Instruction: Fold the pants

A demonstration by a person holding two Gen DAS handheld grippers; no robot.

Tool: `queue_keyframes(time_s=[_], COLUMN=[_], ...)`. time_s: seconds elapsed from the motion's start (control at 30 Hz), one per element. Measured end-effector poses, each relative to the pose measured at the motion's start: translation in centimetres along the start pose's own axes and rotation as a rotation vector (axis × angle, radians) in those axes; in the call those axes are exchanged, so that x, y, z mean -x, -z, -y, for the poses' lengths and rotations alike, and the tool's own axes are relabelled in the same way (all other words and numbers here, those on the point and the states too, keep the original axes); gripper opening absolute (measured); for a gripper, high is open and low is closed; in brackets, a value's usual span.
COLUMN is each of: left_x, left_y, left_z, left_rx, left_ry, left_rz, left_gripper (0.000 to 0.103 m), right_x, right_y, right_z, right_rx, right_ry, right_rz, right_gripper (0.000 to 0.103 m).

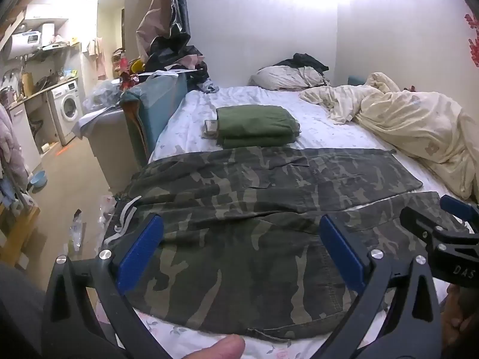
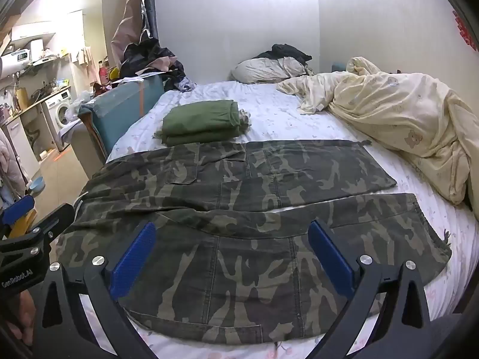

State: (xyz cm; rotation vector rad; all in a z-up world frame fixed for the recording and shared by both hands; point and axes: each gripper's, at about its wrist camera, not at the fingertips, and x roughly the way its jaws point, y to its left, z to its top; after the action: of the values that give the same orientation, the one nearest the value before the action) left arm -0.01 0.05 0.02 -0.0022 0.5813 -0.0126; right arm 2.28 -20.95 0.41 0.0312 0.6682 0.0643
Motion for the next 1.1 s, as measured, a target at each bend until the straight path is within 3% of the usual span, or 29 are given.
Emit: queue_keyframes(time_s=[1.1], left_x=[-0.3], left_y=[0.5], left_z=[-0.7], left_rx=[0.013], left_ry=[-0.011], left_rz=[0.0], left_gripper=[0.102], right_x=[0.1], right_y=[0.0], right_z=[-0.5], right_rx=[0.01], right_ry=[-0.007], right_rz=[0.009], right_gripper=[0.103])
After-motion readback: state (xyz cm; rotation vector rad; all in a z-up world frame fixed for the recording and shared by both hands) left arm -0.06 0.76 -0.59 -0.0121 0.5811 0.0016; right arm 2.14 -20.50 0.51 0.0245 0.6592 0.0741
